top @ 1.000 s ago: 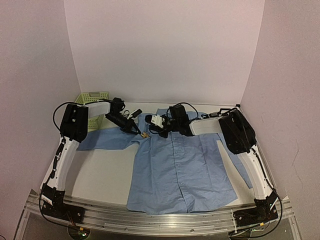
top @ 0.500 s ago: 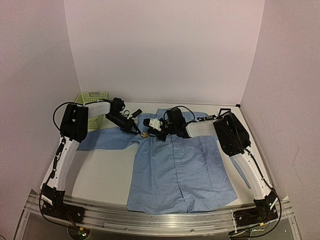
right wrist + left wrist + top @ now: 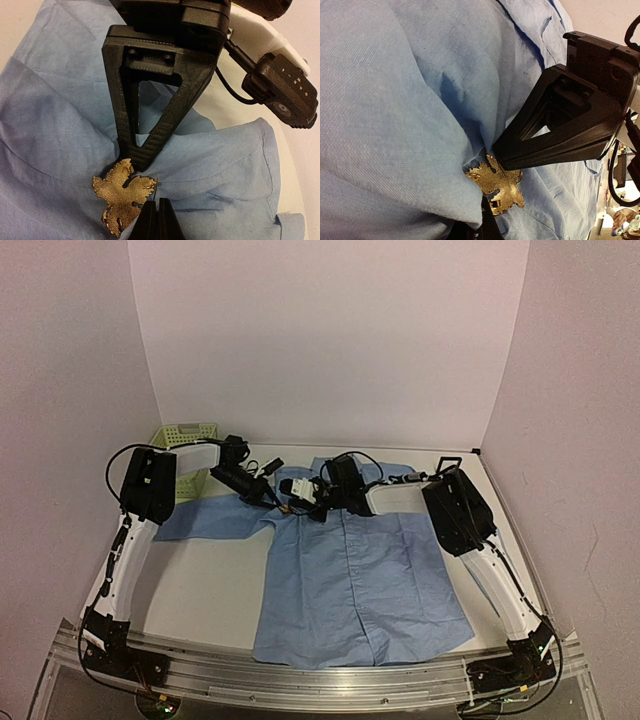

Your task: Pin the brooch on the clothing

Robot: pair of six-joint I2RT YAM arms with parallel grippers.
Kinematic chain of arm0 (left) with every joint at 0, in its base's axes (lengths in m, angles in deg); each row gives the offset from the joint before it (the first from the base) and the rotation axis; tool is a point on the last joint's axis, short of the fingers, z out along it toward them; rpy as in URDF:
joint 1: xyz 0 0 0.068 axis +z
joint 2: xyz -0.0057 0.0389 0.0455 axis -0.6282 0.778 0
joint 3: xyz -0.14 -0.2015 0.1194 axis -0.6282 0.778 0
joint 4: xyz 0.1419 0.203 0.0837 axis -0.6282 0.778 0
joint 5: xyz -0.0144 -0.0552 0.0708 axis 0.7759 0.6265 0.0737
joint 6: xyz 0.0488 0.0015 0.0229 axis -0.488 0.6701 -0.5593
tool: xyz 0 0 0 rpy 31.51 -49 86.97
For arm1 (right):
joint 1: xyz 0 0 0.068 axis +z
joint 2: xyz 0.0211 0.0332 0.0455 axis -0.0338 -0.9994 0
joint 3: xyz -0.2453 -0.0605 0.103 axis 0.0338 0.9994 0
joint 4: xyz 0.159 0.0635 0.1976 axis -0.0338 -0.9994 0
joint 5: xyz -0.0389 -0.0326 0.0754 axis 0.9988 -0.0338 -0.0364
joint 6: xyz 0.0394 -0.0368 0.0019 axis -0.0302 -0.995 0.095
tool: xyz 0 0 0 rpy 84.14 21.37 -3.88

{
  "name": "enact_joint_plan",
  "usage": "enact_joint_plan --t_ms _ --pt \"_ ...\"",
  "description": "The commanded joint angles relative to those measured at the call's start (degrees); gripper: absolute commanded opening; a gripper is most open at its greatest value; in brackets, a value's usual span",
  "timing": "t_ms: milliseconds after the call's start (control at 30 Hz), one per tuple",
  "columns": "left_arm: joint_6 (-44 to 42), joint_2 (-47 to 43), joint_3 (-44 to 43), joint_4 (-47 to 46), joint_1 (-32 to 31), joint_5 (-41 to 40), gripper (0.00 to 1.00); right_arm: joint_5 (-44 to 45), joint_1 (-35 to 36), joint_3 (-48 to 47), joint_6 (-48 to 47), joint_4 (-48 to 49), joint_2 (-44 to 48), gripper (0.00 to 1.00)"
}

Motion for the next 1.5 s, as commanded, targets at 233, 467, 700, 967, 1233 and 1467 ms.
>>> enact_joint_plan --t_ms 233,467,700,967,1233,1467 --pt "-0.96 -4.2 -2.67 -0.77 -0.15 -0.77 0.0 1.99 2.17 0.89 -8.27 -4.93 -0.06 0.02" --pt "-0.54 -4.27 -2.39 -0.74 -0.16 -0.47 0.0 3.94 3.05 3.54 -16.52 -5.3 1.19 0.0" --pt "-0.48 -4.25 -2.68 -1.07 -0.25 -0.46 0.0 6.34 3.52 4.68 -22.46 -6.73 1.01 0.0" --pt "-0.44 -4.06 -2.56 -0.42 -0.25 -0.49 0.0 3.22 3.45 4.8 -20.53 -6.7 1.58 0.0" --pt "-0.62 -4.05 -2.24 -0.16 -0.11 -0.94 0.0 1.34 3.32 7.12 -23.22 -6.73 2.7 0.0" --pt "-0.89 -3.92 -2.53 0.06 -0.06 -1.0 0.0 3.66 3.32 7.6 -27.5 -7.17 1.85 0.0"
